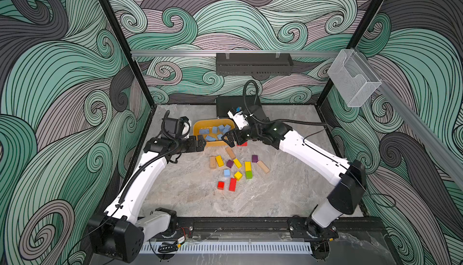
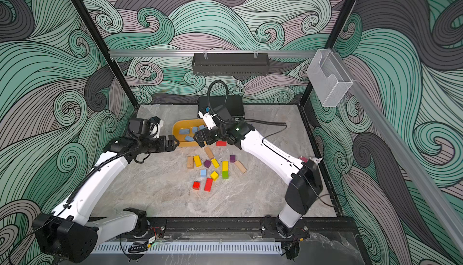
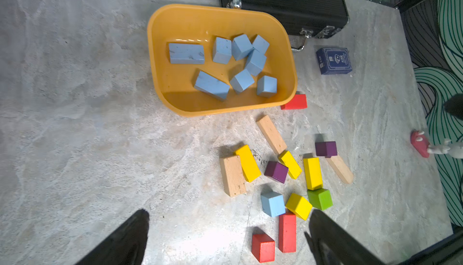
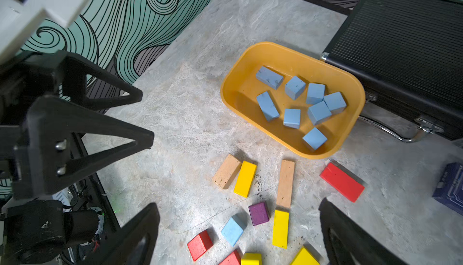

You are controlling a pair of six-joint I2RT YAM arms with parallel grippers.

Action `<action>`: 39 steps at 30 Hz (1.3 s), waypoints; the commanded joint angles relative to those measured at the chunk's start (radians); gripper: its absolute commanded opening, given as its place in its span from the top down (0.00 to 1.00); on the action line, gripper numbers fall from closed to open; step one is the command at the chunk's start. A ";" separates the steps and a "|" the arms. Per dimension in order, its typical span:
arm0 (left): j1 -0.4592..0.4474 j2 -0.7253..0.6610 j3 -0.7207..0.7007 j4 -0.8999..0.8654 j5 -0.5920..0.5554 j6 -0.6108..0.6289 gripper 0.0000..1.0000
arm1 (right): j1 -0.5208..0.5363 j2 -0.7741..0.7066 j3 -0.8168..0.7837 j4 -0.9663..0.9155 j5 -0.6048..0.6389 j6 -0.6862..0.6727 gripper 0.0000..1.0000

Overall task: Pick out the blue building blocks
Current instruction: Pick up the building block from the center of the board.

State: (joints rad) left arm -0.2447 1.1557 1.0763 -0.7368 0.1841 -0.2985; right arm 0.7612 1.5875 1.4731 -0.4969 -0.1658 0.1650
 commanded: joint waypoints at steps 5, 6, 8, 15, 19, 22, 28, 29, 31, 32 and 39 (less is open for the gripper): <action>-0.136 -0.002 -0.021 0.030 -0.030 -0.094 0.01 | -0.013 -0.208 -0.228 0.016 0.051 0.030 0.01; -0.151 0.002 -0.022 0.034 -0.035 -0.101 0.01 | -0.013 -0.227 -0.253 0.015 0.051 0.031 0.01; -0.183 0.012 -0.024 0.042 -0.045 -0.115 0.01 | -0.014 -0.274 -0.303 0.002 0.051 0.037 0.01; -0.269 0.077 -0.018 0.040 -0.050 -0.152 0.02 | -0.019 -0.420 -0.503 0.035 0.052 0.109 0.01; -0.315 0.133 -0.015 0.037 -0.054 -0.176 0.02 | -0.020 -0.492 -0.603 0.053 0.048 0.162 0.01; -0.347 0.169 -0.013 0.043 -0.065 -0.193 0.03 | -0.022 -0.537 -0.669 0.060 0.049 0.198 0.01; -0.402 0.225 -0.012 0.058 -0.090 -0.223 0.04 | -0.026 -0.604 -0.776 0.071 0.048 0.252 0.01; -0.411 0.236 -0.012 0.062 -0.093 -0.227 0.04 | -0.028 -0.613 -0.791 0.075 0.045 0.262 0.01; -0.424 0.256 -0.010 0.066 -0.100 -0.238 0.05 | -0.032 -0.635 -0.825 0.083 0.044 0.277 0.01; -0.430 0.260 -0.009 0.068 -0.101 -0.244 0.06 | -0.035 -0.646 -0.840 0.087 0.044 0.282 0.01; -0.451 0.393 0.029 0.052 -0.107 -0.286 0.11 | -0.084 -0.675 -0.910 0.100 0.014 0.304 0.01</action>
State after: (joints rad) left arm -0.6853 1.5169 1.0580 -0.6743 0.0986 -0.5480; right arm 0.6987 0.9264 0.5819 -0.4198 -0.1352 0.4458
